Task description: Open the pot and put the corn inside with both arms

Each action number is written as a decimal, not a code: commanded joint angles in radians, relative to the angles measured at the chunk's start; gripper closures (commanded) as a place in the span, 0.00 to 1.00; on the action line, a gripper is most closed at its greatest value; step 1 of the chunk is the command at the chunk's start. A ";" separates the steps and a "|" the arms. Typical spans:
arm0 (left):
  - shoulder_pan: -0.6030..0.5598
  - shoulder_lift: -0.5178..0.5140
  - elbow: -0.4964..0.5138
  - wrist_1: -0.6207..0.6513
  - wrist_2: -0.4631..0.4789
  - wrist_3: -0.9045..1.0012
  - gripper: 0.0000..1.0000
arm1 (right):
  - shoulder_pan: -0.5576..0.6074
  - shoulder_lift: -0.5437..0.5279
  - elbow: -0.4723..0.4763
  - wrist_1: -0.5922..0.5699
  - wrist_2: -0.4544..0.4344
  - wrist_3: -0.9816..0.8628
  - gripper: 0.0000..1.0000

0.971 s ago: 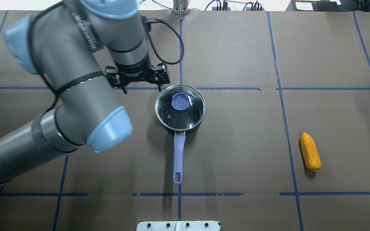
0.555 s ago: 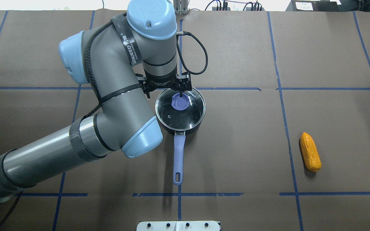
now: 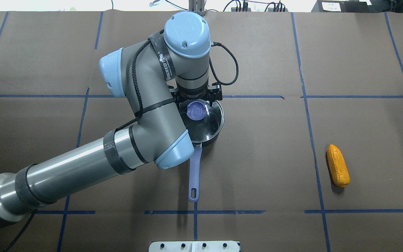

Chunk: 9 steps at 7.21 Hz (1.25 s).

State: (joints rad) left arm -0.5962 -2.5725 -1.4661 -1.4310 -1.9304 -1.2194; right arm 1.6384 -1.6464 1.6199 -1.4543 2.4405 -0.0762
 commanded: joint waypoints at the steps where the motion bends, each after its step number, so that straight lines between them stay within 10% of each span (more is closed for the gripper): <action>1: 0.016 -0.002 0.023 -0.009 0.001 -0.005 0.00 | 0.000 0.000 0.000 0.000 0.000 0.003 0.00; 4: 0.030 0.002 0.049 -0.026 0.001 -0.009 0.02 | 0.000 0.000 0.000 0.000 0.008 0.004 0.00; 9: 0.027 0.003 0.055 -0.046 0.001 -0.009 0.83 | 0.001 0.002 0.000 0.000 0.008 0.004 0.00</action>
State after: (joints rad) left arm -0.5675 -2.5704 -1.4074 -1.4847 -1.9297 -1.2287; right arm 1.6385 -1.6455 1.6199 -1.4544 2.4482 -0.0721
